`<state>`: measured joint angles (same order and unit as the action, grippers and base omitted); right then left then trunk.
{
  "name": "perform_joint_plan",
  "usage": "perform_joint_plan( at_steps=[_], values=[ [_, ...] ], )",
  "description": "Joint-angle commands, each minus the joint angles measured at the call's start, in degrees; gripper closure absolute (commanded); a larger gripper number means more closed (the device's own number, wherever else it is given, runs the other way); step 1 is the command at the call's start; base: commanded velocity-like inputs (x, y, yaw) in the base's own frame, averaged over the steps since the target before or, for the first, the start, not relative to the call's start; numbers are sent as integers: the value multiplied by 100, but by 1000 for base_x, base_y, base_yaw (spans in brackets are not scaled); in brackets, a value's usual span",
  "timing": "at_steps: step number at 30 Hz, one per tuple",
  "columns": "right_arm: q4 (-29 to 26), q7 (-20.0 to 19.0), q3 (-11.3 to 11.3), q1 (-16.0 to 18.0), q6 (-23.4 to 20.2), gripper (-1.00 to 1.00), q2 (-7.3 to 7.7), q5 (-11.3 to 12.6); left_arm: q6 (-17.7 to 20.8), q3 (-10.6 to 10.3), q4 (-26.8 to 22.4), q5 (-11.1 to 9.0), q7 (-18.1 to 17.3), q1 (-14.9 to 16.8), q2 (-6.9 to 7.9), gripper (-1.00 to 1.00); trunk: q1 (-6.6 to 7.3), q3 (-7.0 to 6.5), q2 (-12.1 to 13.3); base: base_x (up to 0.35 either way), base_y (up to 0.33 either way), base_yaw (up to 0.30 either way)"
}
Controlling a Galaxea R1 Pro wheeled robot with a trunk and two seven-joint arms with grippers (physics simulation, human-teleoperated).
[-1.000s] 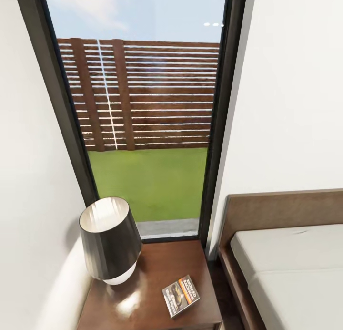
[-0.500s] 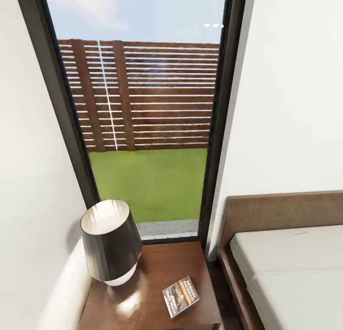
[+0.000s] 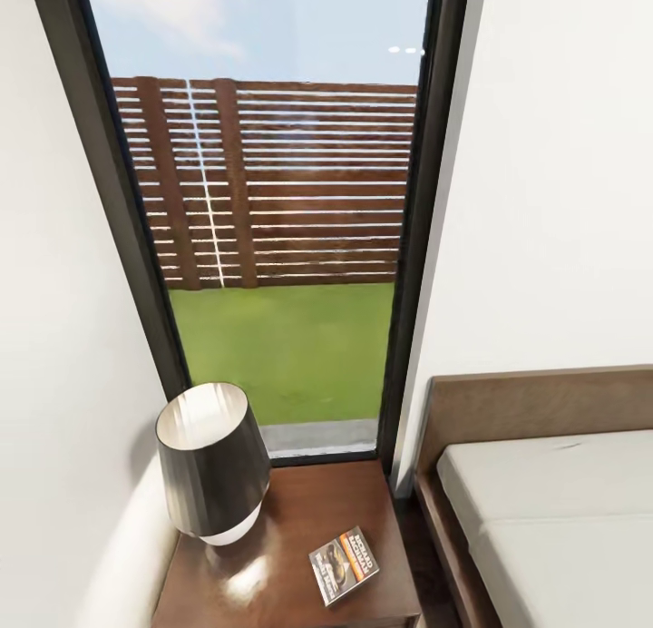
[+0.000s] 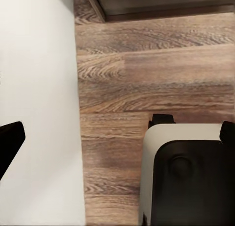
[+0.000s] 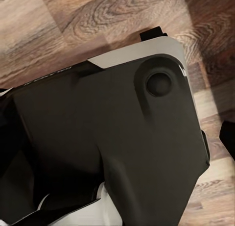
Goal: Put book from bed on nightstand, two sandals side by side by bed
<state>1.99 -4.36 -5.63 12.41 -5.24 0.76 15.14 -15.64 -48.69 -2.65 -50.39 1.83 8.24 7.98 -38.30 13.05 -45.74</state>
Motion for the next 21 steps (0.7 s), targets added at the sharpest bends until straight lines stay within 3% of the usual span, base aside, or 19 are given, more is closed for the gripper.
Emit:
perform_joint_plan(
  at_steps=[1, 21],
  values=[
    [12, -21, -44, 7, -3, -100, 3, 15, -9, -49, -8, -34, 19, 1, 2, -100, 22, -11, 36, 0, 0, 0],
    [12, -21, -44, 7, -3, -100, 3, 16, -15, -35, -29, -38, 11, -161, -1, -100, 22, -11, 36, 0, 0, 0]
  ],
)
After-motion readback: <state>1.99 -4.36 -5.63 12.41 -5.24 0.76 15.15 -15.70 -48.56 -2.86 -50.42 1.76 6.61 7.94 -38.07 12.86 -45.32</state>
